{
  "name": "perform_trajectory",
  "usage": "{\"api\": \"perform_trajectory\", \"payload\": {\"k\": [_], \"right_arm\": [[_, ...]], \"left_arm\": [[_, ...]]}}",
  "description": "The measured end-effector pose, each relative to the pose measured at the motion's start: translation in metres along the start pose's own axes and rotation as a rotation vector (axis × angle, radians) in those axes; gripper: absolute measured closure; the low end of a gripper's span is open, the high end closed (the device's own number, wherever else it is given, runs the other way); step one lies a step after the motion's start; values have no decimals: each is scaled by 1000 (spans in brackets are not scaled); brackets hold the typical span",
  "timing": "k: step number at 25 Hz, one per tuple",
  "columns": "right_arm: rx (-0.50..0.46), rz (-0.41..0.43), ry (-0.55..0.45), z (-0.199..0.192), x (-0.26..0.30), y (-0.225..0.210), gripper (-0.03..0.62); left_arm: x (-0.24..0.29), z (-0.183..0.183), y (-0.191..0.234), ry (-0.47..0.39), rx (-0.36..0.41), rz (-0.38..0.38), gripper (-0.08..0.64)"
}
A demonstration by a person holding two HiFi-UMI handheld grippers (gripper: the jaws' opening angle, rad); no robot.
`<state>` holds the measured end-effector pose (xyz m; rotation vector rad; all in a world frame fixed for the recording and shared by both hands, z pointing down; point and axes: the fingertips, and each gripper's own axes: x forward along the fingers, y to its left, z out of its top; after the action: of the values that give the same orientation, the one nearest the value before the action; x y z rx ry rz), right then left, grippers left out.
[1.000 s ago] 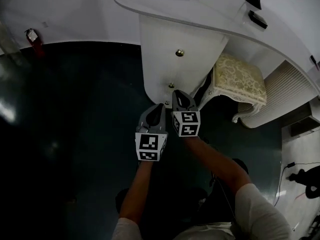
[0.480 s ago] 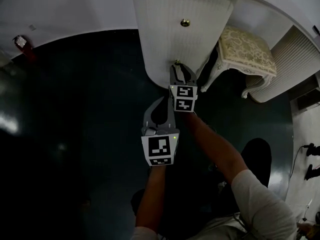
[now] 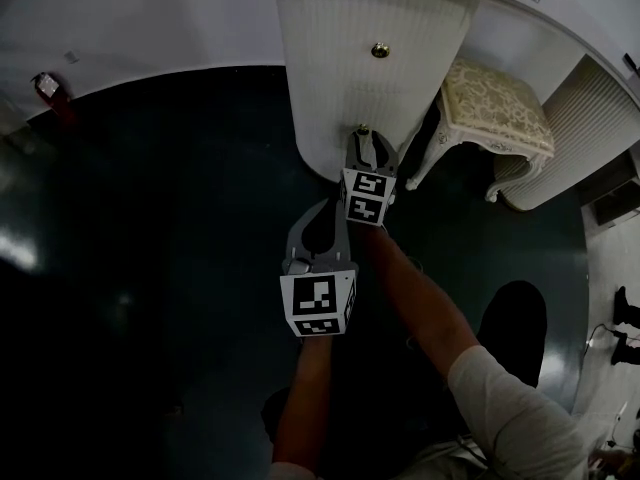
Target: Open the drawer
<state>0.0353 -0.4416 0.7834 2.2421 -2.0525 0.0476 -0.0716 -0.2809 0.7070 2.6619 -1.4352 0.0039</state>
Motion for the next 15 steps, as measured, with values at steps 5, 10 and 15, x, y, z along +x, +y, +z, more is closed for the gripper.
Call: {"api": "perform_trajectory", "payload": {"k": [5,10,15], "right_arm": [[-33,-11,25,-2,2,-3,443],[-45,-44,65,-4,9,-2,449],[-35,-52,89,-7,15,0,482]], "left_arm": [[-13,2,19,0,-106,26,549],[-23,5,30,6,-113,46,550],[-22,13,18,-11,-93,22,549]]}}
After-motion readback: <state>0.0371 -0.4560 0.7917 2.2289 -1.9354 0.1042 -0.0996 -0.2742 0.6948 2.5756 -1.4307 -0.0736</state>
